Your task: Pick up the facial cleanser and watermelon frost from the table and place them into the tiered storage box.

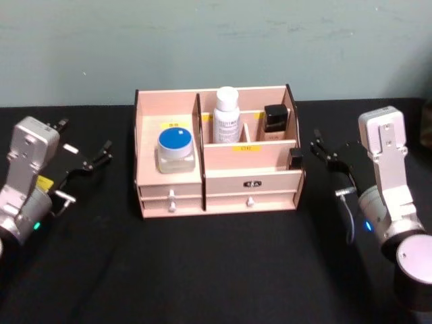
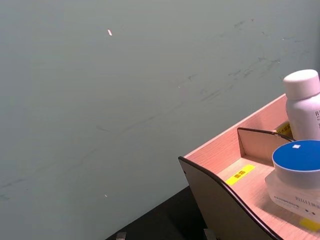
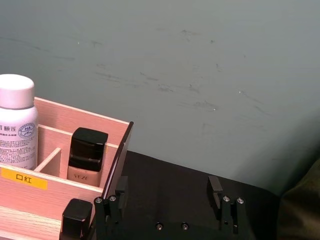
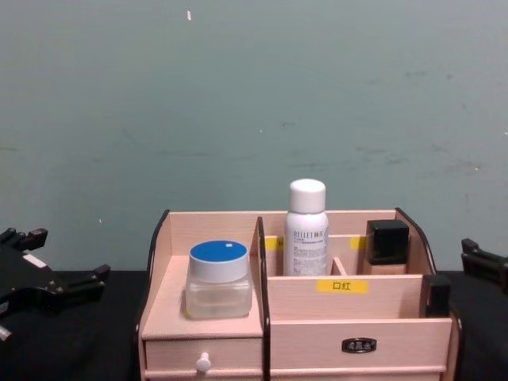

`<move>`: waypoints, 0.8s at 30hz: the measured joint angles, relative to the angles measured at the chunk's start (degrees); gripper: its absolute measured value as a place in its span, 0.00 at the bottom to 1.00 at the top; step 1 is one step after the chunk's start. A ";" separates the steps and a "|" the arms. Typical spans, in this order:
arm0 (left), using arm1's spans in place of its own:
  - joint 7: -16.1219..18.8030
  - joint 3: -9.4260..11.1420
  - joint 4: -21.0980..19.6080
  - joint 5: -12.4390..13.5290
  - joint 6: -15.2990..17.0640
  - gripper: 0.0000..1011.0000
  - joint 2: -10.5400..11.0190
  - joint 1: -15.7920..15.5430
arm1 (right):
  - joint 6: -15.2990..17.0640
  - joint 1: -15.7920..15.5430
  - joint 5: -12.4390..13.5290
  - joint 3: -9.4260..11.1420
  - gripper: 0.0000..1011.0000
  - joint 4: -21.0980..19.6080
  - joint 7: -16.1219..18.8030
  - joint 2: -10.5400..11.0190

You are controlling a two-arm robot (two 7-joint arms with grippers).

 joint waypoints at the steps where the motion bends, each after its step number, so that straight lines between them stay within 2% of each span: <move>1: 0.00 0.00 0.00 0.00 0.00 0.99 0.00 0.00 | 0.00 0.02 0.01 0.00 0.99 -0.07 0.01 0.03; 24: 0.00 0.00 0.00 0.00 0.00 0.99 0.00 0.00 | 0.08 0.16 0.22 -0.10 0.99 -0.46 0.12 0.22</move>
